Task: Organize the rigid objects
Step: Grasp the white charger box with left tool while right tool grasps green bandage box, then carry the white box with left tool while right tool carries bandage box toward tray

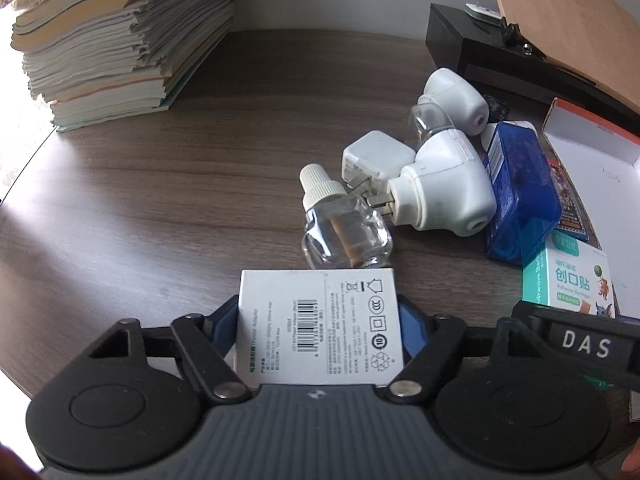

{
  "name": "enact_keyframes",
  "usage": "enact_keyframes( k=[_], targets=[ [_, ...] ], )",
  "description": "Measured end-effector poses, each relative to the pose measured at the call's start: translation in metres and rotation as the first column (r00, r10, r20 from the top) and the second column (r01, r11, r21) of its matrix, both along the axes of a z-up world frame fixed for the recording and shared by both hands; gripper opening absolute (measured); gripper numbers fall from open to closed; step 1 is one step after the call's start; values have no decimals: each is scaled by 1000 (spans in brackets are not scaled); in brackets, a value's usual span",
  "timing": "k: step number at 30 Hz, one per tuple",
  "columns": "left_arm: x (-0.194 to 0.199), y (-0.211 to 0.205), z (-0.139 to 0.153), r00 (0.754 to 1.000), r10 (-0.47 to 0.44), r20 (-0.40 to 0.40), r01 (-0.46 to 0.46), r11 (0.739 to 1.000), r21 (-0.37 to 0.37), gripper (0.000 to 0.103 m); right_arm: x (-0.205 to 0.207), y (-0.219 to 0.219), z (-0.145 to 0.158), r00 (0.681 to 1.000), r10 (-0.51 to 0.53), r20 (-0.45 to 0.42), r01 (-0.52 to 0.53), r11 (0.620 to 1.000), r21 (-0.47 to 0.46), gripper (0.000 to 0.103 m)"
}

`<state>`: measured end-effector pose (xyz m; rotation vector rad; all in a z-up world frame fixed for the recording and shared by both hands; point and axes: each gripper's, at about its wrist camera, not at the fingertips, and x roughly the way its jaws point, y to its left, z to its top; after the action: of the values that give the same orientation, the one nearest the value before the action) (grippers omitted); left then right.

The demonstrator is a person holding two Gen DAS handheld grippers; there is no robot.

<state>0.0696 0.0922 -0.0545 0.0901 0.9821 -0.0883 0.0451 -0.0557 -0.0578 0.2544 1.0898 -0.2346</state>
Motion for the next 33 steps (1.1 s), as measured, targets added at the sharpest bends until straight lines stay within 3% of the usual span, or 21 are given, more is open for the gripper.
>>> enact_keyframes(
  k=[2, 12, 19, 33],
  targets=[
    [-1, -1, 1, 1000, -8, 17, 8, 1000, 8, 79, 0, 1, 1, 1000, 23, 5, -23, 999, -33, 84],
    [-8, -9, 21, 998, -7, 62, 9, 1000, -22, 79, -13, -16, 22, 994, 73, 87, -70, 997, -32, 84],
    [-14, -37, 42, 993, -56, 104, 62, 997, -48, 79, -25, -41, 43, 985, 77, 152, -73, 997, -33, 84],
    [-5, -150, 73, 961, -236, 142, 250, 964, -94, 79, -37, -165, 64, 986, -6, 169, 19, 997, -76, 84]
  ],
)
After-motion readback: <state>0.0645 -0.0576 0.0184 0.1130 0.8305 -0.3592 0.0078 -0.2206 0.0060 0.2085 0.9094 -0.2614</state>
